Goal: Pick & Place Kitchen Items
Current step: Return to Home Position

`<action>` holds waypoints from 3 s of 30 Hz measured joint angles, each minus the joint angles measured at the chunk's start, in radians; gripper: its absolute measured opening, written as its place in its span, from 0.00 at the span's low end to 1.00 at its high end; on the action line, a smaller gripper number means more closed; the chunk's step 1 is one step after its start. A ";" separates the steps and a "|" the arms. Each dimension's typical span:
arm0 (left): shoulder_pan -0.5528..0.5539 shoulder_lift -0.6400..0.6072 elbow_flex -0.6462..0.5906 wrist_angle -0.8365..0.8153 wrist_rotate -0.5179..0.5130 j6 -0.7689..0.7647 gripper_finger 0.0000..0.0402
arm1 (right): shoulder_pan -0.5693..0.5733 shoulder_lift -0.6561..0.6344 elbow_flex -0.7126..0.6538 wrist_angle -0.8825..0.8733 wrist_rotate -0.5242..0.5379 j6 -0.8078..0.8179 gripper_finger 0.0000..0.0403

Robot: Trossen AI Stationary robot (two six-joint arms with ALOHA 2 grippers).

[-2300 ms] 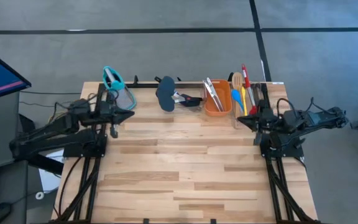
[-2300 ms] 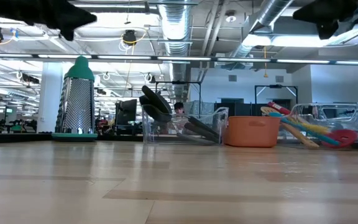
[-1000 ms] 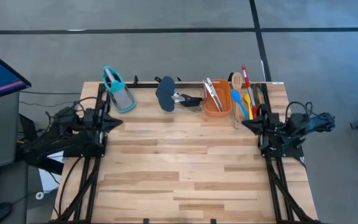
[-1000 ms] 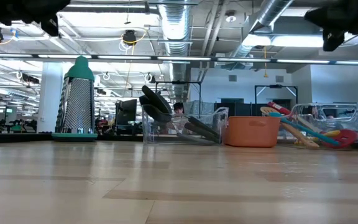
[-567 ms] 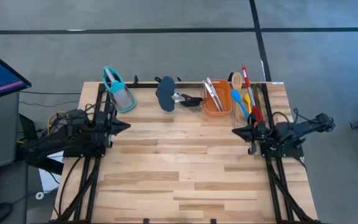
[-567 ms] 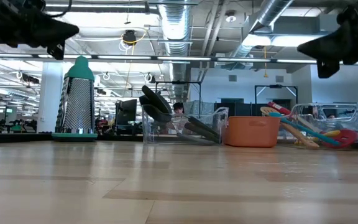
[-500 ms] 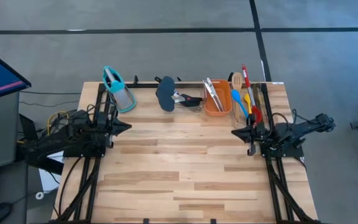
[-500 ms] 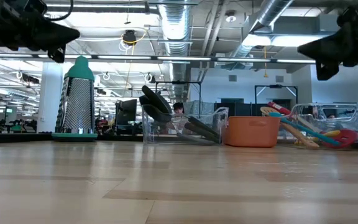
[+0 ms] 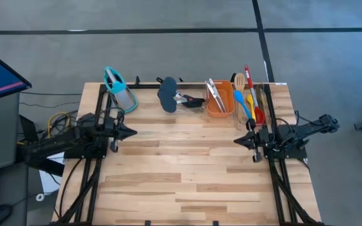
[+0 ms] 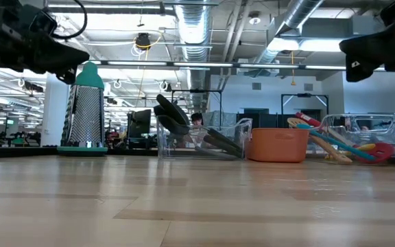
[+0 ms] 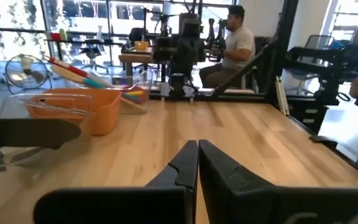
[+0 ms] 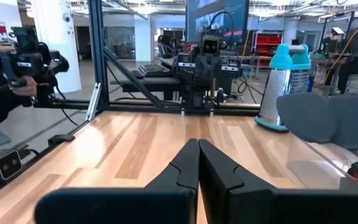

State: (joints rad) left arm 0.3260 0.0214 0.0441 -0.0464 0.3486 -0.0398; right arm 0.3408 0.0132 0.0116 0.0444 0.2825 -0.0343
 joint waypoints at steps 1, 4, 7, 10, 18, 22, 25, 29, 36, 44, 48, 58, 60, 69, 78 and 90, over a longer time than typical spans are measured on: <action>0.000 0.004 0.000 0.002 0.000 0.009 0.00 | 0.000 0.000 0.000 0.000 0.000 -0.007 0.00; 0.000 0.014 0.000 0.002 0.000 -0.001 0.00 | -0.001 0.000 0.000 0.000 0.002 -0.010 0.00; 0.000 0.032 0.000 0.003 0.000 -0.044 0.00 | -0.001 0.000 0.000 -0.001 0.003 -0.010 0.00; 0.000 0.052 0.000 0.003 0.000 -0.047 0.00 | -0.001 0.000 0.000 -0.001 0.003 -0.010 0.00; 0.000 0.101 -0.001 0.006 0.000 -0.047 0.00 | -0.001 0.000 0.000 -0.002 0.005 -0.010 0.00; 0.000 0.122 -0.001 0.010 0.000 -0.047 0.00 | -0.001 0.000 0.000 -0.002 0.005 -0.010 0.00; 0.000 0.134 -0.002 0.011 0.000 -0.047 0.00 | -0.001 0.000 0.000 -0.002 0.005 -0.010 0.00; 0.000 0.146 -0.001 0.011 0.000 -0.047 0.00 | -0.001 0.001 0.000 -0.002 0.005 -0.010 0.00; 0.000 0.147 -0.002 0.014 0.000 -0.047 0.01 | -0.001 0.001 0.000 -0.002 0.005 -0.010 0.00; 0.001 0.147 -0.002 0.019 0.000 -0.047 0.01 | -0.001 0.001 0.000 -0.002 0.005 -0.010 0.00; 0.000 0.147 -0.002 0.021 0.000 -0.047 0.01 | -0.001 0.001 0.000 -0.002 0.005 -0.010 0.00; 0.000 0.147 -0.002 0.028 0.000 -0.047 0.01 | -0.001 0.001 0.000 -0.002 0.005 -0.010 0.00; 0.001 0.147 -0.002 0.029 0.000 -0.047 0.01 | -0.001 0.001 0.000 -0.002 0.005 -0.010 0.00; 0.001 0.147 -0.001 0.034 0.000 -0.047 0.01 | -0.001 0.001 0.000 -0.002 0.005 -0.010 0.00; 0.001 0.147 -0.001 0.040 0.000 -0.047 0.01 | -0.001 0.001 0.000 -0.002 0.005 -0.010 0.00; 0.000 0.147 -0.001 0.049 0.000 -0.047 0.01 | -0.001 0.001 0.000 -0.003 0.005 -0.010 0.00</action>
State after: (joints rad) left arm 0.3264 0.1684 0.0429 0.0025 0.3489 -0.0872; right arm 0.3401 0.0139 0.0116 0.0418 0.2878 -0.0441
